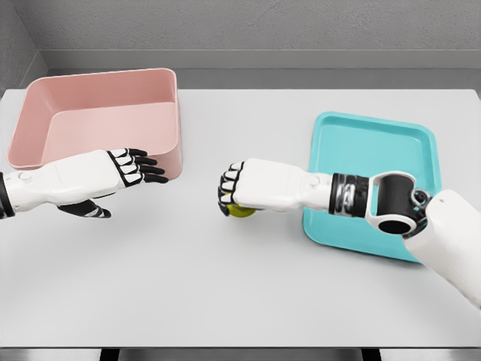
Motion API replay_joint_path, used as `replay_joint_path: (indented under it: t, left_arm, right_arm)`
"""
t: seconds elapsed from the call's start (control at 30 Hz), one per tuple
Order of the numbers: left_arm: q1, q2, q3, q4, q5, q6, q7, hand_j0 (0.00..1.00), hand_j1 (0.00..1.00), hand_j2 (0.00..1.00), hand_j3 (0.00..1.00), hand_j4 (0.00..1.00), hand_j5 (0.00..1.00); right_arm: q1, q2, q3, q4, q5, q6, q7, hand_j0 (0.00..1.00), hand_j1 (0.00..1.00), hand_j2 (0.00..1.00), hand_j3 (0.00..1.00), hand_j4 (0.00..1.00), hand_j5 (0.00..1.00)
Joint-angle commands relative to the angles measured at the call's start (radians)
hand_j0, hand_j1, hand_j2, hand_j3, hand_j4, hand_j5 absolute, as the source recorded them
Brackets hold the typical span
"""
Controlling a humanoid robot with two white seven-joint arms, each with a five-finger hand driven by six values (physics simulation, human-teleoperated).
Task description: Put the tennis from the blue tray into the pink basket with both arms
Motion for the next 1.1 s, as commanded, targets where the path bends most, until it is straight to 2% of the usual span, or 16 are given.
replay_joint_path:
  t: [0.0, 0.23, 0.47, 0.53, 0.6, 0.67, 0.73, 0.9, 1.0, 1.07]
  left_arm:
    - [0.0, 0.001, 0.0, 0.001, 0.006, 0.002, 0.001, 1.0, 1.0, 1.0, 1.0, 1.0, 1.0]
    - [0.002, 0.001, 0.0, -0.001, 0.009, 0.002, 0.001, 1.0, 1.0, 1.0, 1.0, 1.0, 1.0]
    - [0.002, 0.001, 0.0, -0.002, 0.009, 0.002, 0.001, 1.0, 1.0, 1.0, 1.0, 1.0, 1.0]
    - [0.002, 0.001, 0.002, -0.002, 0.009, 0.002, 0.001, 1.0, 1.0, 1.0, 1.0, 1.0, 1.0]
    - [0.002, 0.001, 0.002, -0.002, 0.009, 0.002, 0.001, 1.0, 1.0, 1.0, 1.0, 1.0, 1.0]
    - [0.002, 0.001, 0.002, -0.002, 0.009, 0.002, 0.001, 1.0, 1.0, 1.0, 1.0, 1.0, 1.0]
    - [0.002, 0.001, 0.002, -0.002, 0.009, 0.002, 0.001, 1.0, 1.0, 1.0, 1.0, 1.0, 1.0]
    - [0.002, 0.001, 0.002, -0.002, 0.009, 0.002, 0.001, 1.0, 1.0, 1.0, 1.0, 1.0, 1.0]
    - [0.002, 0.001, 0.002, -0.002, 0.011, 0.002, 0.001, 1.0, 1.0, 1.0, 1.0, 1.0, 1.0]
    - [0.002, 0.001, 0.003, -0.004, 0.011, 0.002, 0.001, 1.0, 1.0, 1.0, 1.0, 1.0, 1.0]
  right_arm:
    - [-0.003, 0.033, 0.016, 0.036, 0.017, 0.002, 0.0, 0.43, 0.43, 0.43, 0.43, 0.43, 0.43]
    - [-0.009, 0.066, 0.035, 0.097, 0.037, 0.002, -0.002, 0.43, 0.43, 0.43, 0.43, 0.43, 0.43]
    - [-0.011, 0.07, 0.041, 0.1, 0.044, 0.002, -0.002, 0.45, 0.45, 0.45, 0.45, 0.45, 0.45]
    - [-0.011, 0.07, 0.051, 0.1, 0.046, 0.002, 0.0, 0.5, 0.5, 0.5, 0.5, 0.5, 0.5]
    - [-0.009, 0.07, 0.054, 0.099, 0.046, 0.002, 0.0, 0.67, 0.67, 0.67, 0.67, 0.67, 0.67]
    - [-0.008, 0.07, 0.054, 0.099, 0.046, 0.002, 0.001, 0.75, 0.75, 0.75, 0.75, 0.75, 0.75]
    - [-0.008, 0.069, 0.054, 0.1, 0.046, 0.002, 0.001, 0.86, 0.86, 0.86, 0.86, 0.86, 0.86]
    - [-0.006, 0.069, 0.053, 0.1, 0.044, 0.002, 0.027, 0.89, 0.89, 0.89, 0.89, 0.89, 0.89]
    - [-0.006, 0.067, 0.044, 0.099, 0.046, 0.002, 0.029, 0.99, 0.99, 0.99, 0.99, 0.99, 0.99]
    - [-0.006, 0.055, 0.038, 0.094, 0.043, 0.002, 0.03, 0.99, 0.99, 0.99, 0.99, 0.99, 0.99]
